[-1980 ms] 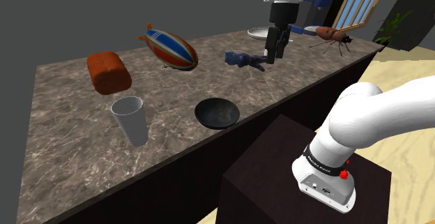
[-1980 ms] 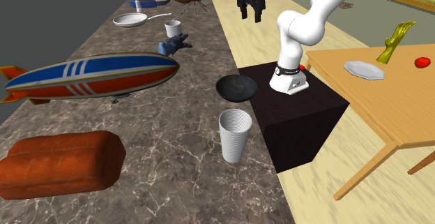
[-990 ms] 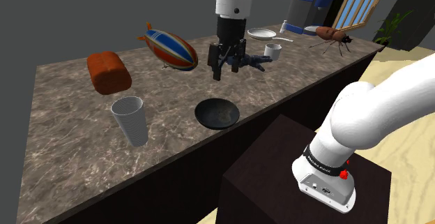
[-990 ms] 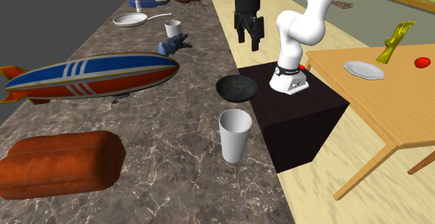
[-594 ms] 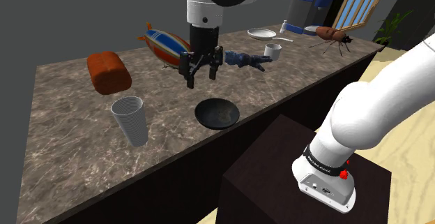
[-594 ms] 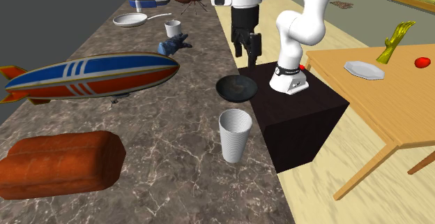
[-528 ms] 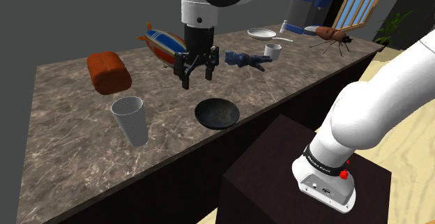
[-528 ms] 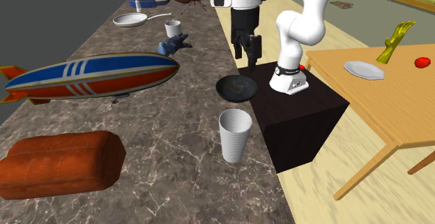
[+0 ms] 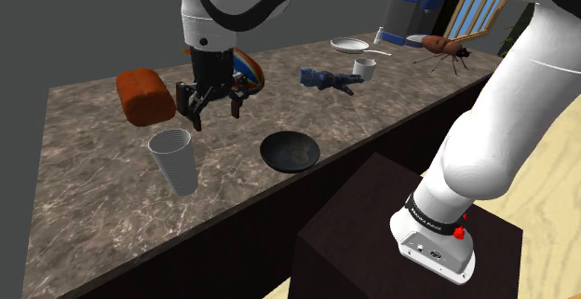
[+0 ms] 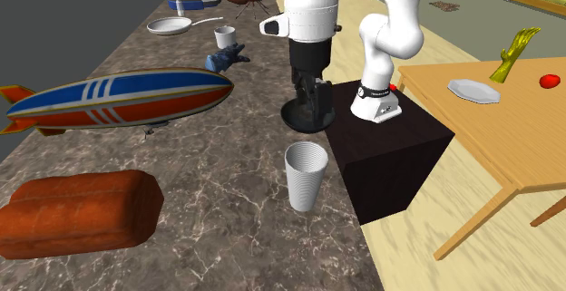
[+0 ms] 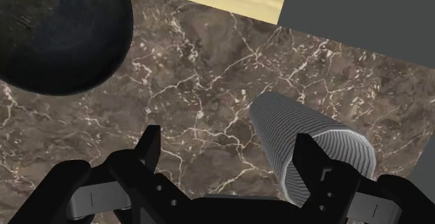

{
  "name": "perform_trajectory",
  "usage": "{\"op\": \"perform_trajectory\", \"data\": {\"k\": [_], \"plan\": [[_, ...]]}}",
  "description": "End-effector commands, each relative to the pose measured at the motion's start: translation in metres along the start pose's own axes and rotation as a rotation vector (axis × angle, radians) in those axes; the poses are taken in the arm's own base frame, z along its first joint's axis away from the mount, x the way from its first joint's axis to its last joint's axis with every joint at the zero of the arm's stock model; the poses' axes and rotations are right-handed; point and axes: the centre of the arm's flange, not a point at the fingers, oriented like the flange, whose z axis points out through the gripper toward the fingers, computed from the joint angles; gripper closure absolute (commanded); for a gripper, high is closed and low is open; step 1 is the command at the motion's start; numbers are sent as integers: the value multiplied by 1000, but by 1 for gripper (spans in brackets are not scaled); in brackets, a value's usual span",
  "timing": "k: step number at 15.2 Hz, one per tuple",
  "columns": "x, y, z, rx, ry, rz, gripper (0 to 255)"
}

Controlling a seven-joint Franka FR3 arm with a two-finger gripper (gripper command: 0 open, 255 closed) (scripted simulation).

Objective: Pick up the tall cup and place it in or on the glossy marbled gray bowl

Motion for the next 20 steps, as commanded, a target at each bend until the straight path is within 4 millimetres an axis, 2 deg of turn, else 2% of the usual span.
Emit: {"op": "perform_trajectory", "data": {"k": [1,4,12,19,20], "plan": [[14,-23,10,0,9,14,0],[34,-53,19,-3,21,31,0],[35,-52,59,-3,21,31,0],[35,-52,59,-3,21,31,0],[35,-52,59,-3,21,31,255]]}}
